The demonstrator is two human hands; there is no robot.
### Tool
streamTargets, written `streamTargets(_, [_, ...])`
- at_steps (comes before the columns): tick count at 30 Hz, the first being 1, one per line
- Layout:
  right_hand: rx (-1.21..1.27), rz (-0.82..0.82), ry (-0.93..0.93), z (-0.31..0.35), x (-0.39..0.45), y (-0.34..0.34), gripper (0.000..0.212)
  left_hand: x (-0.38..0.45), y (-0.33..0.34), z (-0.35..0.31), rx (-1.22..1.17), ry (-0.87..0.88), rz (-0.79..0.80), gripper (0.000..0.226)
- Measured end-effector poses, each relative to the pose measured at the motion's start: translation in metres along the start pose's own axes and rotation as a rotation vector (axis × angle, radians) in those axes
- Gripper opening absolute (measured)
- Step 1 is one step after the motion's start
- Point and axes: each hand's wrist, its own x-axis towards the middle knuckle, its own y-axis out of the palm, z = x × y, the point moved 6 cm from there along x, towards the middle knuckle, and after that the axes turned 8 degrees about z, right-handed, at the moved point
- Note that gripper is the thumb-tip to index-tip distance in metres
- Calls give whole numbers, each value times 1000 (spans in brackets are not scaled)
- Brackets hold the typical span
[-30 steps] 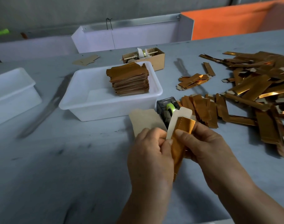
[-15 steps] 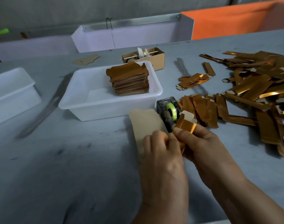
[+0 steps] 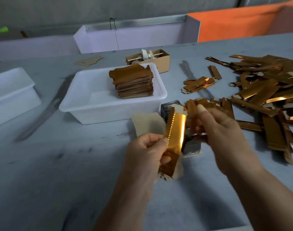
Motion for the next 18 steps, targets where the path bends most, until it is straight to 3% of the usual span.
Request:
streamTargets(3, [-180, -86, 0, -6, 10, -24, 16, 4, -10, 4, -24, 13, -64, 7])
streamTargets(6, [-269, 44, 123, -27, 15, -21, 15, 6, -12, 6, 5, 29, -78, 11])
streamTargets(18, [-291, 153, 186, -37, 26, -8, 15, 16, -8, 13, -91, -18, -53, 6])
